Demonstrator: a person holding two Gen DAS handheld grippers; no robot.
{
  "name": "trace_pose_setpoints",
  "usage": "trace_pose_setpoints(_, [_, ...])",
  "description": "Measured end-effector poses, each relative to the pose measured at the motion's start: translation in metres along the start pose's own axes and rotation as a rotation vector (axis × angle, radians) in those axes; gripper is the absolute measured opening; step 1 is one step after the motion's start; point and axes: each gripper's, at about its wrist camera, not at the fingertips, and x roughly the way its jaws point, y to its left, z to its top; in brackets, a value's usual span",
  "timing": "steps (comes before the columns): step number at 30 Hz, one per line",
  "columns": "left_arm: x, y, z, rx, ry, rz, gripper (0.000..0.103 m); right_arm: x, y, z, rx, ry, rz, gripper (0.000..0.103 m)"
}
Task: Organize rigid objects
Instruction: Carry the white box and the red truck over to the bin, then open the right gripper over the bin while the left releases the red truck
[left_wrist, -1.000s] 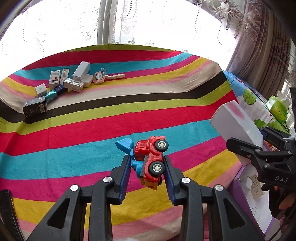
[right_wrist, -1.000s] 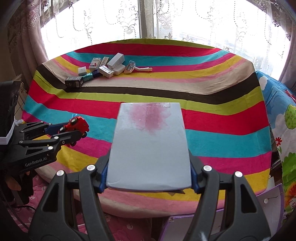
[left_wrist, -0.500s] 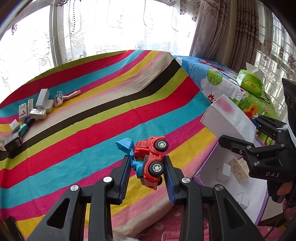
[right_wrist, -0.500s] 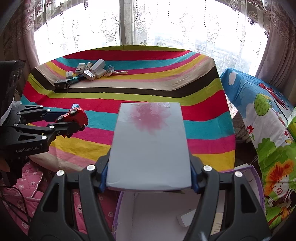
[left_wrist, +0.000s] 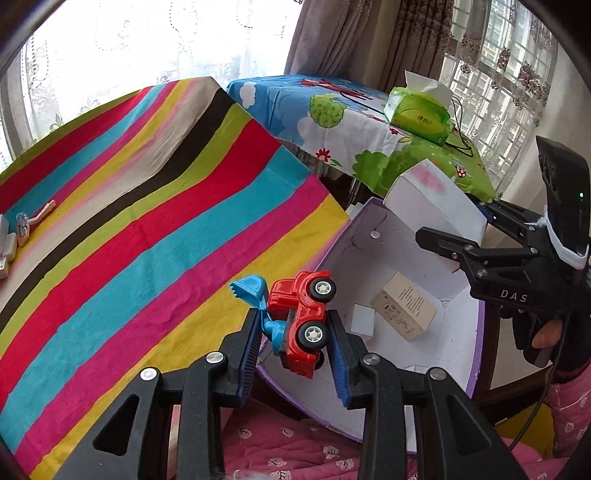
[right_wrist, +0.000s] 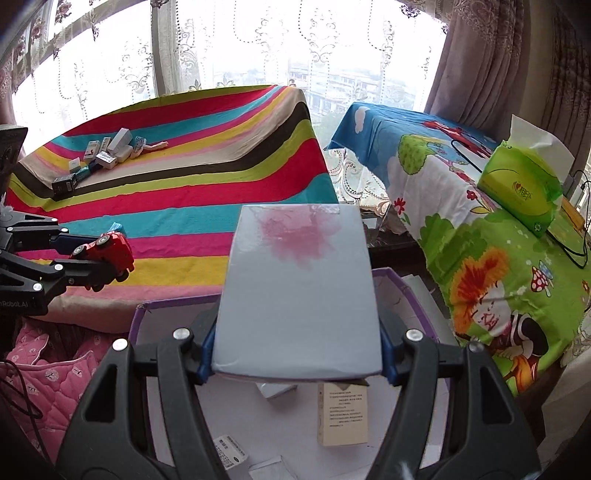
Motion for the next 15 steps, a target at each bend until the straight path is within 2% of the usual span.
trace_pose_setpoints(6, [0.028, -0.042, -0.011, 0.123, 0.091, -0.055, 0.036, 0.008, -0.016, -0.026, -0.001, 0.094, -0.019, 0.069])
trace_pose_setpoints(10, [0.034, -0.048, -0.012, 0.134, 0.119, -0.122, 0.038, 0.015, -0.015, -0.038, -0.005, 0.164, 0.013, 0.07])
trace_pose_setpoints(11, [0.035, -0.047, -0.012, 0.129, 0.121, -0.145, 0.041, 0.018, -0.015, -0.039, -0.001, 0.183, 0.018, 0.072])
trace_pose_setpoints(13, [0.031, -0.04, -0.009, 0.112, 0.095, -0.138, 0.062, 0.02, -0.018, -0.038, 0.016, 0.192, -0.016, 0.079])
trace_pose_setpoints(15, [0.023, -0.026, -0.006, 0.096, 0.048, -0.107, 0.068, 0.019, -0.021, -0.032, 0.052, 0.178, -0.033, 0.08])
